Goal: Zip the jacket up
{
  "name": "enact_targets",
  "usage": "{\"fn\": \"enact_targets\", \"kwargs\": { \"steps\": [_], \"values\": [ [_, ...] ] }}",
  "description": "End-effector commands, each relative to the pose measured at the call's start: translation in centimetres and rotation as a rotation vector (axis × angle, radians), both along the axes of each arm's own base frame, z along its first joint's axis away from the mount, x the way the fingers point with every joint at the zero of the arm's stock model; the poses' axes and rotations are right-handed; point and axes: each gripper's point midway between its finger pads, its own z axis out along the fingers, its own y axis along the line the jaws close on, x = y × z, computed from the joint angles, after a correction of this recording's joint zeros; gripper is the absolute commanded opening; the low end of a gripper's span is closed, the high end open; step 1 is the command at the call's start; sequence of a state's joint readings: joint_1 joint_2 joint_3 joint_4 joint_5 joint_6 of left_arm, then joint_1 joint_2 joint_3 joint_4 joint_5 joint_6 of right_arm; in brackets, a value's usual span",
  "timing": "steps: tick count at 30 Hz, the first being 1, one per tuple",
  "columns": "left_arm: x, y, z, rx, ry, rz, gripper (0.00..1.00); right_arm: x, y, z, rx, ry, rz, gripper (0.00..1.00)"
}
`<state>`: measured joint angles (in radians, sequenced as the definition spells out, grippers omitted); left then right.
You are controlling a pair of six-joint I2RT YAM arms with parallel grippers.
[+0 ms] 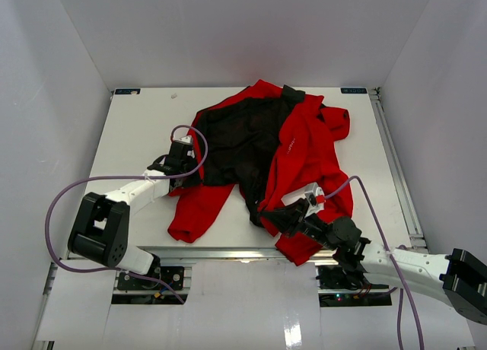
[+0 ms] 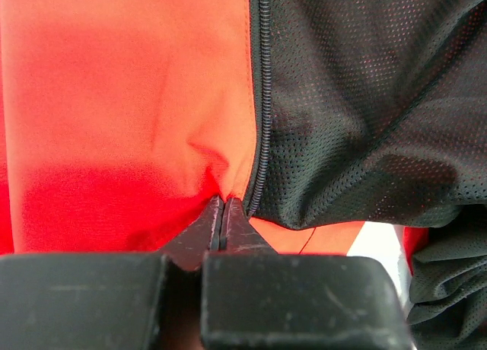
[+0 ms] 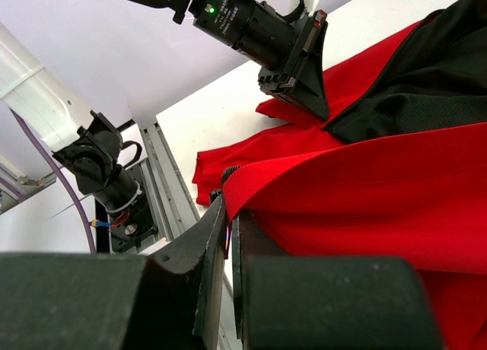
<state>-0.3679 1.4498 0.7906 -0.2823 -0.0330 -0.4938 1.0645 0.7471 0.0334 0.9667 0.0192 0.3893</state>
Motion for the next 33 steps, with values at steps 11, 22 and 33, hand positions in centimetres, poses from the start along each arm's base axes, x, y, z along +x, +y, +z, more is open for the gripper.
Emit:
{"fn": "enact_targets", "kwargs": {
  "steps": [11, 22, 33],
  "values": [
    [0.5, -0.6, 2.5, -0.046, -0.088, -0.032, 0.00, -1.1, -2.5, -8.1, -0.136, 0.084, -0.020, 0.08],
    [0.2, -3.6, 7.0, -0.212, -0.280, -0.189, 0.00, -0.4, -1.7, -7.9, -0.168, 0.102, -0.028, 0.08],
    [-5.2, -7.4, 13.9, -0.513, -0.694, -0.510, 0.00, 1.7, 1.9, -2.3, -0.126, 0.006, -0.015, 0.08]
  ]
}}
